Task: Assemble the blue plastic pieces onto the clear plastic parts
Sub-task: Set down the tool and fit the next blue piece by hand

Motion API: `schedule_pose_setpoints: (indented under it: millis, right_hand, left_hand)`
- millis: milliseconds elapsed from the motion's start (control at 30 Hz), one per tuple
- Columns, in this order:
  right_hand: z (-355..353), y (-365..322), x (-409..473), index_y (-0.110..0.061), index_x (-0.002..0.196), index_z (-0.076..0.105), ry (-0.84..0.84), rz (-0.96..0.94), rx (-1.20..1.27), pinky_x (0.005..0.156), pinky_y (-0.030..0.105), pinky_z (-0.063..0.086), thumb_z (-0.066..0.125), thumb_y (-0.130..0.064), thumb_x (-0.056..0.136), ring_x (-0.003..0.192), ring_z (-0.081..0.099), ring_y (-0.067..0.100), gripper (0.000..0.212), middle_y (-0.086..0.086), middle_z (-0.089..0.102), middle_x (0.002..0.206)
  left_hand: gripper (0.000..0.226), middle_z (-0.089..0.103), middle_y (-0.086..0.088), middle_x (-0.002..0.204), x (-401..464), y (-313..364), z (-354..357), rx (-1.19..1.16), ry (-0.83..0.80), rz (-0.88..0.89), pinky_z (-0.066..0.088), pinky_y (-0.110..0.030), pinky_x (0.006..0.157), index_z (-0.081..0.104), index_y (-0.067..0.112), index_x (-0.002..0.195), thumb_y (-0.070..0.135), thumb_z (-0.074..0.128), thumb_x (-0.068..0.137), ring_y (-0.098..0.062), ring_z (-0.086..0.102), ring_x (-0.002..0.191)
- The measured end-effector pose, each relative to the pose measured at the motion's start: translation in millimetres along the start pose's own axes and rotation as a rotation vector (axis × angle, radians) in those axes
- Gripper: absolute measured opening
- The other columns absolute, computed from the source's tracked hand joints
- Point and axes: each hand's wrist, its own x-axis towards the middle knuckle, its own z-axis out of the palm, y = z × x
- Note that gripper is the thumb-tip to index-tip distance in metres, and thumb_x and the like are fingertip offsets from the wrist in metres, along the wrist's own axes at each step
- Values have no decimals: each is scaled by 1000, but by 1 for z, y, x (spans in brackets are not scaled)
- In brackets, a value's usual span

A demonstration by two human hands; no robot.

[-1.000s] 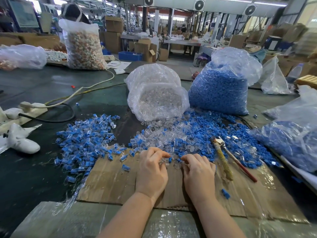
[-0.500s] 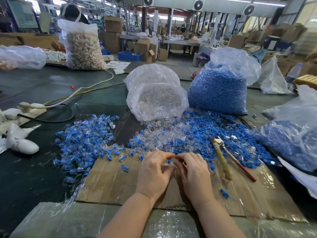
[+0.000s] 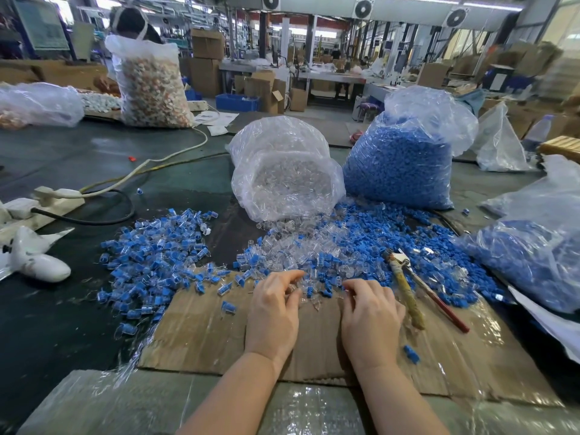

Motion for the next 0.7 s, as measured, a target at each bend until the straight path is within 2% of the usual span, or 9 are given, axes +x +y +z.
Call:
schedule_pose_setpoints:
  millis: [167, 267, 367, 467, 567, 700]
  right_hand:
    - [4, 0, 1, -27, 110, 62, -11, 100, -111, 84, 33, 19, 52, -19, 91, 104, 44, 17, 23, -7, 59, 107]
    - [5, -1, 1, -27, 108, 65, -9, 70, -130, 82, 34, 19, 57, -18, 89, 101, 46, 20, 23, -5, 59, 104]
    - [5, -4, 0, -25, 95, 72, 5, -86, -100, 77, 38, 27, 74, -8, 73, 89, 55, 28, 28, 2, 63, 93]
    - [5, -7, -2, -25, 91, 74, 4, -190, -131, 74, 39, 31, 77, -4, 67, 82, 57, 30, 32, 3, 64, 89]
    - [4, -7, -2, -26, 85, 72, -21, -193, -191, 74, 36, 23, 74, -9, 73, 84, 56, 27, 21, 0, 64, 89]
    - [5, -7, -2, -23, 80, 66, -42, -165, -240, 74, 36, 22, 69, -12, 78, 86, 54, 25, 12, -2, 62, 90]
  left_hand:
    - [22, 52, 16, 96, -1, -3, 2, -39, 49, -58, 48, -26, 85, 60, 19, 112, 13, 52, 92, -6, 52, 93]
    - [22, 52, 14, 97, 0, -5, 3, -20, 36, -28, 43, -11, 77, 60, 17, 113, 13, 51, 93, 1, 51, 85]
    - [23, 54, 11, 101, 1, -5, 4, 14, 6, 22, 35, 0, 73, 62, 17, 112, 10, 51, 93, 3, 49, 80]
    - [26, 54, 9, 101, 2, -5, 4, 28, -32, 59, 35, -1, 74, 63, 17, 114, 9, 52, 92, 0, 51, 82]
    - [27, 49, 10, 96, 2, -5, 4, 24, -49, 73, 37, -3, 73, 64, 19, 115, 10, 54, 91, -1, 50, 78]
    - [29, 54, 9, 92, 1, -4, 3, 11, -63, 71, 41, -10, 78, 63, 19, 115, 8, 58, 88, -5, 54, 83]
